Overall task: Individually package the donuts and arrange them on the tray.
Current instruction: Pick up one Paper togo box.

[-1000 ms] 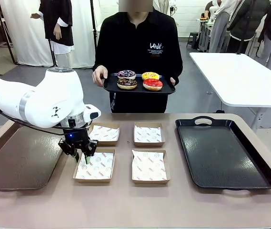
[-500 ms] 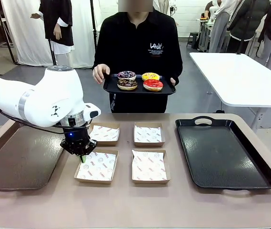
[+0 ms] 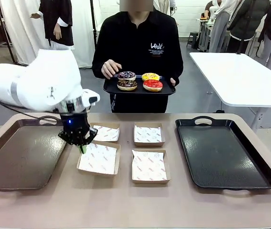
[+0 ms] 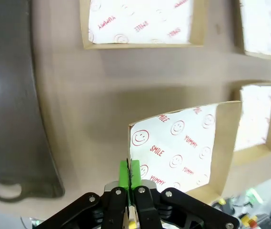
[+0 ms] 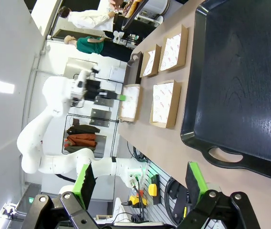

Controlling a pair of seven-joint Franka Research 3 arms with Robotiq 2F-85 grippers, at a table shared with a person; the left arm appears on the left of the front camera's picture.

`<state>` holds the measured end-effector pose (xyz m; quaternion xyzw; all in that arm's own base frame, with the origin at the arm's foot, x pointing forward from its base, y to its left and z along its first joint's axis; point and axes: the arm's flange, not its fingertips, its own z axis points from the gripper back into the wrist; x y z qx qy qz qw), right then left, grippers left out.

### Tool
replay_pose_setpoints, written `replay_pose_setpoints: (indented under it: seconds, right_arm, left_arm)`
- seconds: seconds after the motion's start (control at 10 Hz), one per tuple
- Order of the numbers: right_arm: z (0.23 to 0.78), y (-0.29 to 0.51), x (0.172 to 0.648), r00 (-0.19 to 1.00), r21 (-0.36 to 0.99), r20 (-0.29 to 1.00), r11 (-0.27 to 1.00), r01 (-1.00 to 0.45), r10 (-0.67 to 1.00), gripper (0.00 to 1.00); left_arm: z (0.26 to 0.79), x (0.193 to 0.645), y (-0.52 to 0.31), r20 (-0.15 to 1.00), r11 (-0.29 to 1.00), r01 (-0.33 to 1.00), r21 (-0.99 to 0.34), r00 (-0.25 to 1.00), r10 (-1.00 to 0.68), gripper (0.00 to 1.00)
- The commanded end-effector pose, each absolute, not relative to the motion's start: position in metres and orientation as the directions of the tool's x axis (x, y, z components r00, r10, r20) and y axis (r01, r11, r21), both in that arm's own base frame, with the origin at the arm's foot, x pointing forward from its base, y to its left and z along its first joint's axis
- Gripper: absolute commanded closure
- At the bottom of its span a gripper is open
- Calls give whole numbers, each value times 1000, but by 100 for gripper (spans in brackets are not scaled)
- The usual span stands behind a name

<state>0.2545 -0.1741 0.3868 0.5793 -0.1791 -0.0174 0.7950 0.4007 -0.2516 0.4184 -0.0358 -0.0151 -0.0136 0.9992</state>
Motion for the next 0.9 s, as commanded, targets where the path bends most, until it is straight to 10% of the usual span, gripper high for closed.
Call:
replay_pose_setpoints:
  seconds: [0.0,0.8]
  right_arm:
    - [388,-175,254,933,928,269,322,-185,-240,0]
    - [388,-175,254,933,928,269,322,-185,-240,0]
  left_arm:
    - [492,390,-252,85,996,-34,-88,996,42,100]
    - [539,544,-240,40,999,-33,-7,999,33,100]
